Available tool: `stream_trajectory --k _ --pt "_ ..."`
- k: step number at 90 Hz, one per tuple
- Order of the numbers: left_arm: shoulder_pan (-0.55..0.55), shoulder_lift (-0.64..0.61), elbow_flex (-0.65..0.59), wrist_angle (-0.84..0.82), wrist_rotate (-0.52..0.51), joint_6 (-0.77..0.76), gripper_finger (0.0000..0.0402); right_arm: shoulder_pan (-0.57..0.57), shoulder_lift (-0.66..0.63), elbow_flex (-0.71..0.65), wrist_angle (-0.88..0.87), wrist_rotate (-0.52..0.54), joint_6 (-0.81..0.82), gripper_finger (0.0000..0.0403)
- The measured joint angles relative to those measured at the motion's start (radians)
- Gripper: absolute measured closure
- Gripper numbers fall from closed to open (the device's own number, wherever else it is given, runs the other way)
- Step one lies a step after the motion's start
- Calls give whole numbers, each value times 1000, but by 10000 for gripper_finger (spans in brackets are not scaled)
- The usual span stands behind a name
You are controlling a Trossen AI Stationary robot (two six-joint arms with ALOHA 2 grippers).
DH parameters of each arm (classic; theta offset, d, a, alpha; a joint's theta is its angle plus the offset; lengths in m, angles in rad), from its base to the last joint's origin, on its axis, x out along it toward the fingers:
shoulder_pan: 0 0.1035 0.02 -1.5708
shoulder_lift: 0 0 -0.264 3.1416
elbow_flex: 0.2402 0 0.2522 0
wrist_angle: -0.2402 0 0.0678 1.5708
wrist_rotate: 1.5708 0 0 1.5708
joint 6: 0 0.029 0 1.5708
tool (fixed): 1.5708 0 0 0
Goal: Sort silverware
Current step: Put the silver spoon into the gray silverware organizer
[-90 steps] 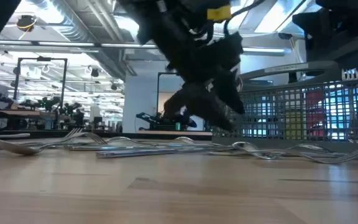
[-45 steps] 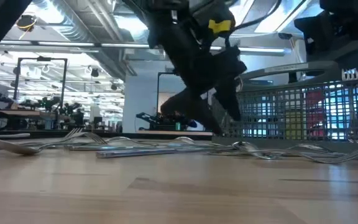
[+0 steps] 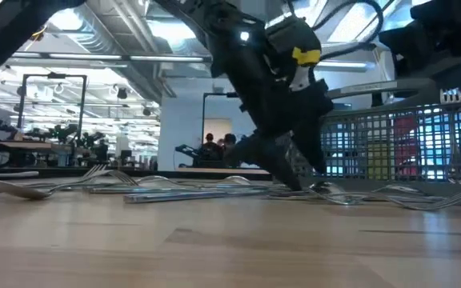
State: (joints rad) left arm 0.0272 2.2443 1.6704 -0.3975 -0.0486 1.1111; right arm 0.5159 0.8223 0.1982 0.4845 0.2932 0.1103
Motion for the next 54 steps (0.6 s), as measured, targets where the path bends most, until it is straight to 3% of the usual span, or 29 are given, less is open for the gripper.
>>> stream_trajectory --k 25,54 --pt "3 34 21 -51 38 -25 189 0 0 0 -11 0 0 210" --pt "3 38 18 -95 70 -58 331 0 0 0 -13 0 -2 210"
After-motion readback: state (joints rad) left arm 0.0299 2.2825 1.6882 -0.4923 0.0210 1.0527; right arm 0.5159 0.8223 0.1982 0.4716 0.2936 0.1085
